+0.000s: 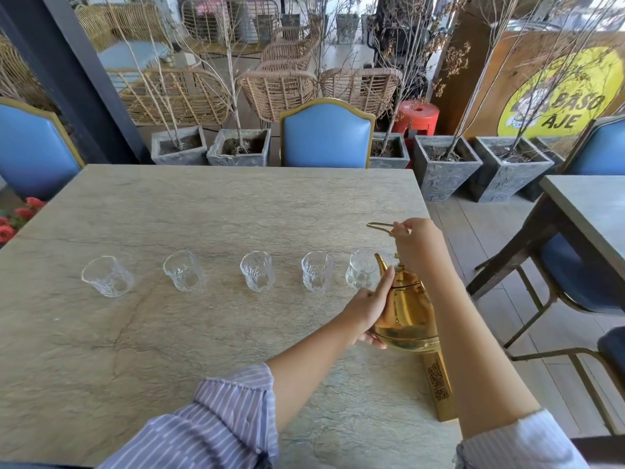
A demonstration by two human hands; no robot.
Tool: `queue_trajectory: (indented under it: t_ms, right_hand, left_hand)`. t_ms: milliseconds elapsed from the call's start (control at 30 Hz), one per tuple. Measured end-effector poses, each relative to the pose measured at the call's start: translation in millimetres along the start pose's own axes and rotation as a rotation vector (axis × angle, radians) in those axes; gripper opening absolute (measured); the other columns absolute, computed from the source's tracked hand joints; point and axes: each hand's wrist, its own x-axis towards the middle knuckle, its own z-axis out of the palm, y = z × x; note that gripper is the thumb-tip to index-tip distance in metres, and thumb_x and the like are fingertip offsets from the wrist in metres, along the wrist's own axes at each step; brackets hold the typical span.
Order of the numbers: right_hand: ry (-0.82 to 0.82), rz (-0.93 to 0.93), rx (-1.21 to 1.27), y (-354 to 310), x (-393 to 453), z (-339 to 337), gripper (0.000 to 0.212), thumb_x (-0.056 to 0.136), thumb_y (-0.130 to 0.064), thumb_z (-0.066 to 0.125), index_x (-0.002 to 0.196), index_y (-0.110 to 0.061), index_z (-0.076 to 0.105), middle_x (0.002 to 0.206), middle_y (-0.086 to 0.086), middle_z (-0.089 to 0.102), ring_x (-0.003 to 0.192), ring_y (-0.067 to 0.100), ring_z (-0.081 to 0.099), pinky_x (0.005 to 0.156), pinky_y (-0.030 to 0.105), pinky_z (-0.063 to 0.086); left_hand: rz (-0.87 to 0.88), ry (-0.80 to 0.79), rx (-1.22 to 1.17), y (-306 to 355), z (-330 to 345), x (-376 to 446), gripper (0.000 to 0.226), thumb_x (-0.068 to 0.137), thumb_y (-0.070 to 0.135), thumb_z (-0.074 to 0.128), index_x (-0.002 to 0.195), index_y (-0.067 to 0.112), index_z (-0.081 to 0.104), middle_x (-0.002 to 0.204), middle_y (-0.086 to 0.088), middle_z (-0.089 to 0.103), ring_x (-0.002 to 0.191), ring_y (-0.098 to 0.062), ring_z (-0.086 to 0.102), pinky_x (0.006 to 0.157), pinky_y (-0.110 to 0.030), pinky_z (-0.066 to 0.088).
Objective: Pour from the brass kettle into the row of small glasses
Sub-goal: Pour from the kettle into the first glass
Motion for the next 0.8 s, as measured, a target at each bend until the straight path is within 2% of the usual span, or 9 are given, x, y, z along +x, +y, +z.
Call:
queue_trajectory:
  t_ms: [67, 133, 267, 400, 433, 600, 700, 767, 800]
  right_hand:
    - [0.024, -0.005, 0.026, 3.7, -3.3, 3.3, 0.041, 0.100, -0.022, 0.044, 0.099, 0.013, 0.066, 0.088, 0.031, 0.070, 0.075, 0.043, 0.065, 0.066, 0.043, 0.053]
    - [0.051, -0.014, 0.053, 7.1, -7.9, 6.5, 0.040, 0.100, -0.022, 0.045, 0.096, 0.012, 0.067, 0.087, 0.029, 0.070, 0.079, 0.043, 0.065, 0.065, 0.042, 0.052]
    - [0.097, 0.000, 0.115, 15.2, -17.2, 13.5, 0.039, 0.097, -0.021, 0.046, 0.090, 0.010, 0.068, 0.080, 0.028, 0.070, 0.062, 0.033, 0.055, 0.057, 0.034, 0.041]
    - [0.116, -0.005, 0.192, 19.1, -24.5, 17.3, 0.036, 0.097, -0.023, 0.049, 0.089, 0.006, 0.069, 0.076, 0.025, 0.071, 0.054, 0.028, 0.052, 0.054, 0.030, 0.038]
    - [0.118, -0.015, 0.213, 19.2, -26.2, 17.9, 0.035, 0.097, -0.024, 0.050, 0.091, 0.003, 0.070, 0.075, 0.022, 0.071, 0.052, 0.025, 0.052, 0.052, 0.029, 0.038]
    - [0.106, -0.060, 0.310, 13.5, -29.8, 22.7, 0.034, 0.096, -0.031, 0.056, 0.091, -0.002, 0.072, 0.053, 0.005, 0.058, 0.041, 0.017, 0.046, 0.047, 0.024, 0.034]
    - [0.064, -0.126, 0.298, 5.2, -31.1, 26.7, 0.037, 0.091, -0.042, 0.063, 0.085, -0.007, 0.069, 0.047, 0.001, 0.055, 0.034, 0.007, 0.043, 0.039, 0.021, 0.033]
    - [0.028, -0.175, 0.262, -0.5, -31.7, 30.3, 0.033, 0.087, -0.042, 0.068, 0.085, -0.010, 0.069, 0.043, -0.003, 0.051, 0.027, 0.005, 0.039, 0.035, 0.011, 0.026]
    - [0.014, -0.190, 0.250, -2.8, -31.2, 33.1, 0.031, 0.087, -0.041, 0.069, 0.086, -0.009, 0.069, 0.042, -0.004, 0.049, 0.026, 0.005, 0.038, 0.033, 0.012, 0.025]
  left_hand:
    - [0.013, 0.005, 0.019, -1.6, -1.9, 2.2, 0.149, 0.033, 0.113, 0.040, 0.139, 0.010, 0.058, 0.108, -0.011, 0.074, 0.096, -0.030, 0.079, 0.058, -0.039, 0.068]
    - [0.020, 0.013, 0.026, -6.3, -3.8, 6.0, 0.153, 0.031, 0.115, 0.041, 0.141, 0.008, 0.056, 0.113, -0.014, 0.073, 0.097, -0.030, 0.078, 0.055, -0.038, 0.067]
    - [0.011, 0.013, -0.023, -13.1, -7.5, 6.1, 0.144, 0.038, 0.110, 0.050, 0.145, 0.014, 0.050, 0.132, -0.018, 0.071, 0.108, -0.033, 0.078, 0.057, -0.040, 0.067]
    - [0.022, 0.013, -0.073, -13.5, -12.9, -3.1, 0.110, 0.066, 0.097, 0.054, 0.145, 0.021, 0.041, 0.141, -0.010, 0.062, 0.125, -0.031, 0.071, 0.081, -0.052, 0.068]
    - [0.031, 0.015, -0.083, -14.3, -14.6, -4.3, 0.109, 0.066, 0.096, 0.055, 0.146, 0.023, 0.039, 0.143, -0.009, 0.060, 0.127, -0.031, 0.069, 0.087, -0.054, 0.067]
    - [0.105, 0.056, -0.218, -25.5, -18.7, -4.8, 0.144, 0.036, 0.104, 0.067, 0.156, 0.031, 0.036, 0.152, -0.004, 0.058, 0.135, -0.029, 0.063, 0.109, -0.062, 0.054]
    - [0.150, 0.124, -0.284, -35.5, -22.1, -3.3, 0.149, 0.027, 0.098, 0.079, 0.158, 0.036, 0.042, 0.151, 0.000, 0.062, 0.134, -0.026, 0.063, 0.112, -0.065, 0.050]
    - [0.162, 0.153, -0.312, -38.0, -25.1, -6.6, 0.149, 0.026, 0.096, 0.081, 0.157, 0.037, 0.043, 0.150, 0.001, 0.062, 0.135, -0.026, 0.062, 0.113, -0.065, 0.049]
    - [0.163, 0.160, -0.327, -38.6, -26.7, -9.1, 0.148, 0.025, 0.095, 0.082, 0.156, 0.037, 0.044, 0.150, 0.001, 0.061, 0.136, -0.027, 0.061, 0.112, -0.064, 0.050]
